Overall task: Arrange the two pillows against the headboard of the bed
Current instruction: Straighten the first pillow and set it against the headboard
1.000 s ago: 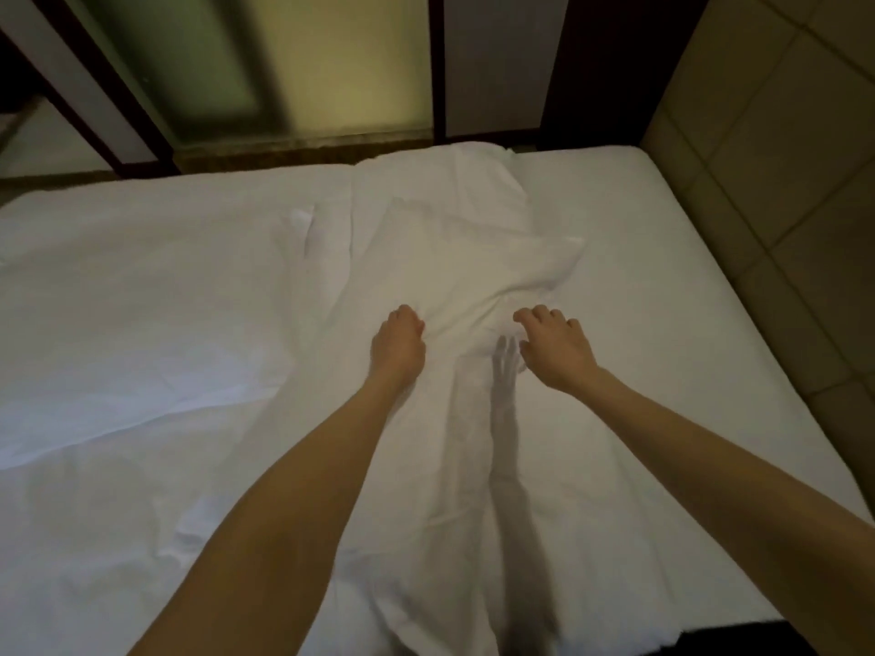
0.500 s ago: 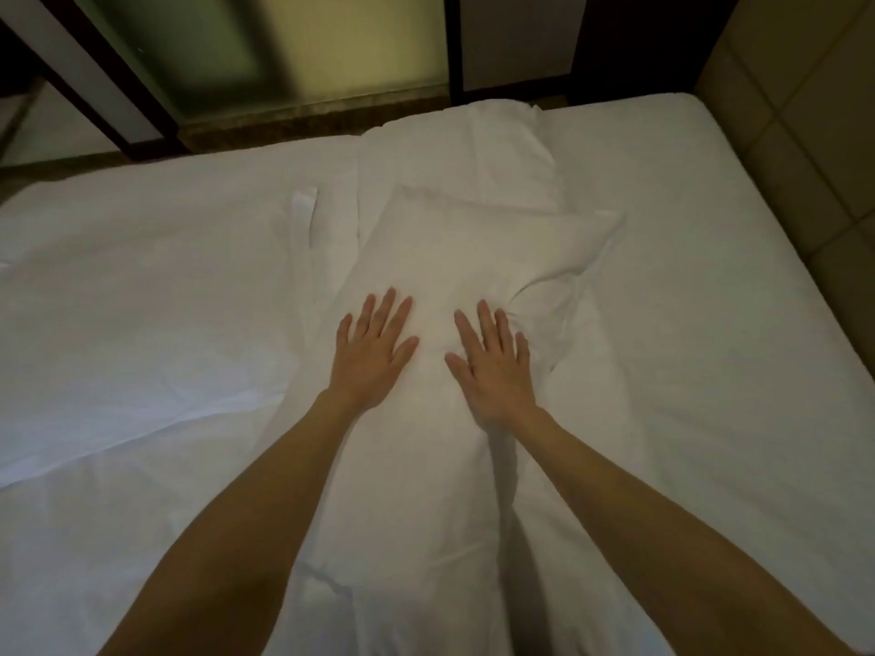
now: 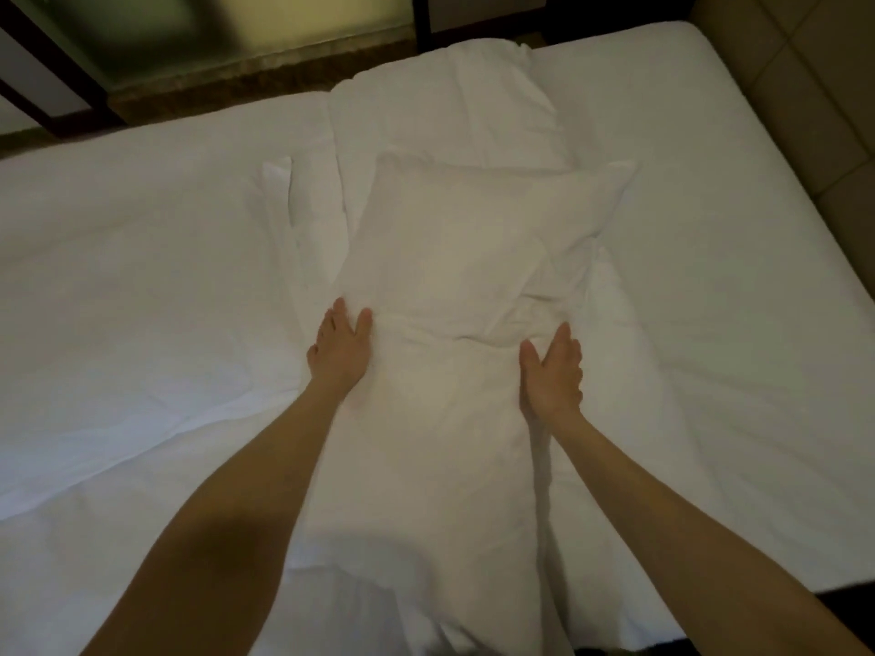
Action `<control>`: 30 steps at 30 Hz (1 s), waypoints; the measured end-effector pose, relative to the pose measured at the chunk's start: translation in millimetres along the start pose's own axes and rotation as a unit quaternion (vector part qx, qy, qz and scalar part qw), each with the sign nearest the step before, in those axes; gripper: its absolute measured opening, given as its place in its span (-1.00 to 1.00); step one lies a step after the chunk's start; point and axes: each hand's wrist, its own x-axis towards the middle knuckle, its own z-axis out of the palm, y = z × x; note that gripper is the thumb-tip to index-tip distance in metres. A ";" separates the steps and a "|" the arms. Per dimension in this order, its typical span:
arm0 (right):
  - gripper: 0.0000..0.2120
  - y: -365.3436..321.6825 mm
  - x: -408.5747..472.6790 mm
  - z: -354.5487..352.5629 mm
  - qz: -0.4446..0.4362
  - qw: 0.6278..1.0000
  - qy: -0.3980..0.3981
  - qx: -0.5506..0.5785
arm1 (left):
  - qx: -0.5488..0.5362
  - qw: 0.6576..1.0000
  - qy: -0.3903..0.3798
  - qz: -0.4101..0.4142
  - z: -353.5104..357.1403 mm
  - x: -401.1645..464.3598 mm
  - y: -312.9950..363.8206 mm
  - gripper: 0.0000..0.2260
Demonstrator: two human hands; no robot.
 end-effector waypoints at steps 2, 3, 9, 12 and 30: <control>-0.26 -7.2 0.2 -4.9 0.074 0.988 0.012 0.135 | -0.044 0.999 -0.007 -0.020 -12.4 9.8 -5.1 -0.42; -0.25 -9.0 0.9 -6.3 0.120 0.978 0.000 0.172 | -0.069 0.997 -0.017 -0.041 -18.3 15.0 -8.7 -0.42; -0.51 -7.3 -0.8 3.4 0.186 0.967 0.002 0.174 | -0.160 0.977 -0.102 -0.097 -25.9 17.9 -24.9 -0.38; -0.82 2.8 -5.3 5.3 0.148 0.974 0.081 0.151 | -0.168 0.978 -0.089 -0.091 -23.8 11.5 -27.3 -0.51; -0.90 2.7 19.6 -78.7 0.053 0.967 0.226 0.102 | -0.142 0.988 -0.011 -0.061 -1.0 -46.4 -1.3 -0.64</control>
